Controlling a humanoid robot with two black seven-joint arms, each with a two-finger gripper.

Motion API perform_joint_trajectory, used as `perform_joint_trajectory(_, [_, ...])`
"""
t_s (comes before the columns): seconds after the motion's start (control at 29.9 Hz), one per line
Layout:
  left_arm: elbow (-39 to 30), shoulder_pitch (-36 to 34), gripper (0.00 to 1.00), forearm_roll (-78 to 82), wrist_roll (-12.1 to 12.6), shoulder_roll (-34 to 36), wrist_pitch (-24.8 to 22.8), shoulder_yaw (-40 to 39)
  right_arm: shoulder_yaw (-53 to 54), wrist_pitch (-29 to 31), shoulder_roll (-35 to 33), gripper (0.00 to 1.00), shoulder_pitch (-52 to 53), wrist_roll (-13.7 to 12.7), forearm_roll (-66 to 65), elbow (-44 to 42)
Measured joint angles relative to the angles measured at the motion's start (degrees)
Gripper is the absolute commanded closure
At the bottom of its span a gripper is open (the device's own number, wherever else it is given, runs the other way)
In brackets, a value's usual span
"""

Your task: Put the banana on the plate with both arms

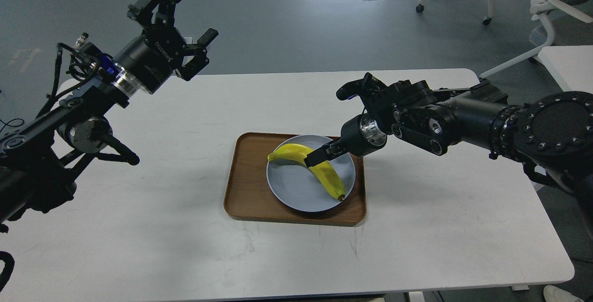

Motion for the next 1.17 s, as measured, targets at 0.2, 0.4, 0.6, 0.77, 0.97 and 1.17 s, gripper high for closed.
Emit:
perform_joint_trajectory(0.2, [0.1, 0.1, 0.02, 0.0, 0.0, -0.1, 0.3, 0.0, 8.1, 0.0, -8.9, 0.03, 1.6, 0.0, 4.9, 0.3])
perform_joint_trajectory(0.4, [0.2, 1.2, 0.02, 0.1, 0.0, -0.5, 0.5, 0.0, 23.1, 0.0, -18.3, 0.02, -4.4, 0.0, 19.4, 1.1])
perform_joint_trajectory(0.6, [0.9, 3.2, 0.02, 0.5, -0.1, -2.3, 0.5, 0.0, 41.6, 0.0, -23.3, 0.02, -17.1, 0.0, 32.2, 0.7])
perform_joint_trajectory(0.77, [3.8, 5.7, 0.02, 0.7, -0.4, -5.3, 0.5, -0.7, 53.3, 0.0, -23.7, 0.01, -25.8, 0.0, 38.8, 0.8])
perform_joint_trajectory(0.97, [7.1, 9.9, 0.02, 0.7, -0.4, -8.9, 0.6, -4.5, 56.3, 0.0, -23.5, 0.0, -30.0, 0.0, 39.9, 0.6])
perform_joint_trajectory(1.17, [8.6, 13.2, 0.02, 0.8, -0.4, -11.3, 0.6, -5.8, 56.4, 0.0, -22.8, 0.0, -31.0, 0.0, 39.9, 0.3])
